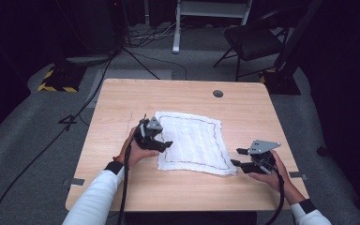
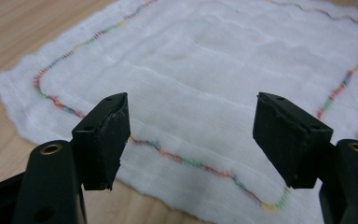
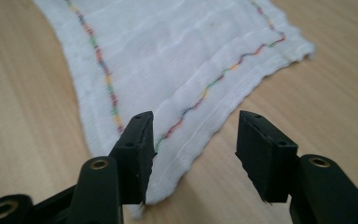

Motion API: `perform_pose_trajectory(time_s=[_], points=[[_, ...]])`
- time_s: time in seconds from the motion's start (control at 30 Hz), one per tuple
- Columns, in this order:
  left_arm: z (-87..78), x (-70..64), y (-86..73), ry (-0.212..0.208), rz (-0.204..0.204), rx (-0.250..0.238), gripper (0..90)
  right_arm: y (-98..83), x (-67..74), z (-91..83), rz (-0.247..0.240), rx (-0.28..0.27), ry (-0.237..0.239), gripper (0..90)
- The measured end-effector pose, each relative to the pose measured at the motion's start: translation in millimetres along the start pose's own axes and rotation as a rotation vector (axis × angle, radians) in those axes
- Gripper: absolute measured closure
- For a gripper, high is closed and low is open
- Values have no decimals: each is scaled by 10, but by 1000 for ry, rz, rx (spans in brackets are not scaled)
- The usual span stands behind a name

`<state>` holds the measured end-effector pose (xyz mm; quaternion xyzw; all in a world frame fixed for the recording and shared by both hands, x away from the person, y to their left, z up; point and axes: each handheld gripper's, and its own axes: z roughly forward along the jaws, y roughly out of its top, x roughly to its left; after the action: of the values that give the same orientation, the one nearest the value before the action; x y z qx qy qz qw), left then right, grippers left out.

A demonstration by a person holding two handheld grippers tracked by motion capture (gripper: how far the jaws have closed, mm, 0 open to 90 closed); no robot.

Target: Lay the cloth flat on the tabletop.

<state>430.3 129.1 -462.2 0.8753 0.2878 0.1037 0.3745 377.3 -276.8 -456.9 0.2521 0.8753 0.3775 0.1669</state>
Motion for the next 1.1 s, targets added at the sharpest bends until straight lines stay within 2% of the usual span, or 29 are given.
perform_pose_trajectory(time_s=[0.07,0.17,0.23,0.33,0.4,0.53,0.6,0.87,1.03,1.1], points=[[10,-62,-70,-12,1,21,279,51,-62,44,13,-1,-27,461],[40,-124,-137,-17,13,54,278,112,-128,170,5,31,-72,453],[72,-139,-154,-32,11,82,277,147,-179,263,13,43,-72,453],[106,-161,-168,-29,15,94,275,210,-256,443,26,66,-81,451],[118,-180,-178,-29,28,104,278,240,-287,563,20,84,-96,455],[148,-243,-234,-18,63,149,302,235,-323,689,27,120,-106,455],[130,-247,-249,-25,60,143,334,213,-332,712,25,145,-120,450],[55,-305,-335,-15,65,142,336,167,-351,662,48,165,-157,444],[-6,-344,-406,-25,65,137,336,123,-368,613,86,173,-170,444],[-30,-368,-437,-28,64,133,336,106,-365,589,86,177,-172,444]])
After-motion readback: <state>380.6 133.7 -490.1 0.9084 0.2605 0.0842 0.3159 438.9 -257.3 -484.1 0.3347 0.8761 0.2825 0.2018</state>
